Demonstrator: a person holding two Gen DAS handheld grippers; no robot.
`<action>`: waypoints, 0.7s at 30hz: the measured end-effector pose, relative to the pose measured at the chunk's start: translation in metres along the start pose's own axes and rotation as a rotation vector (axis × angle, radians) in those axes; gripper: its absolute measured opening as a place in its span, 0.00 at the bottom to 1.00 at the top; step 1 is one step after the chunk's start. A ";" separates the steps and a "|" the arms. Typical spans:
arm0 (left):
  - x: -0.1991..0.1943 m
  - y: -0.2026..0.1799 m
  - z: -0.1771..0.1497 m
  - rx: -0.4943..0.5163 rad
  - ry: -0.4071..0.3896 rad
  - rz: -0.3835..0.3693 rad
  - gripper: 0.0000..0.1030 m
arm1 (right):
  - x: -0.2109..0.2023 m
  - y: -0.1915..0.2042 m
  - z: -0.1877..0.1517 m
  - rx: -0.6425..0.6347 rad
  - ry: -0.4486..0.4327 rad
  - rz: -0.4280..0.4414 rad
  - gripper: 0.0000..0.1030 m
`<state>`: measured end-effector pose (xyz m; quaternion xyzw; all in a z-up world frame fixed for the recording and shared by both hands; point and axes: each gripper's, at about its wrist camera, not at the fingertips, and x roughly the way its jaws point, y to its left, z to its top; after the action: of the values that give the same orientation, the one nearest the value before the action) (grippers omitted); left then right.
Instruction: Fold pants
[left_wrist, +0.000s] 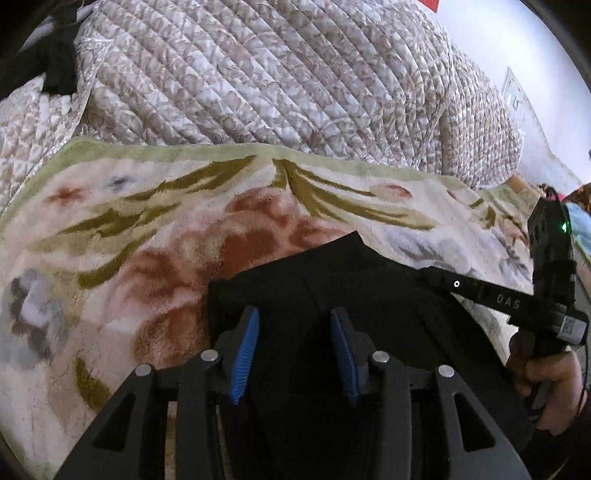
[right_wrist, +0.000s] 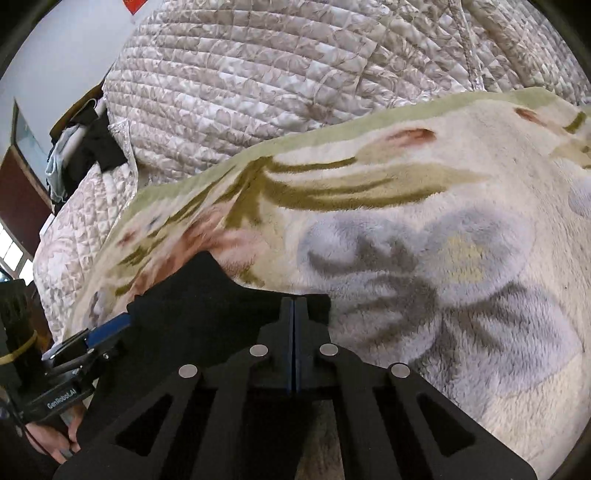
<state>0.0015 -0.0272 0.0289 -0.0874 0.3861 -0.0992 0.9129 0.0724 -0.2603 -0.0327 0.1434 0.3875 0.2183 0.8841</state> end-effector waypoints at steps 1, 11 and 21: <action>-0.001 0.001 0.001 -0.005 -0.003 -0.008 0.43 | -0.001 0.000 0.000 0.003 -0.004 0.003 0.00; -0.036 -0.001 -0.009 -0.006 0.009 0.013 0.44 | -0.056 0.033 -0.021 -0.098 -0.053 -0.097 0.04; -0.090 -0.006 -0.056 0.031 -0.032 -0.037 0.44 | -0.094 0.078 -0.081 -0.153 -0.004 -0.104 0.16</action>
<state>-0.1008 -0.0155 0.0541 -0.0823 0.3680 -0.1206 0.9183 -0.0661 -0.2323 0.0055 0.0554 0.3750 0.2007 0.9033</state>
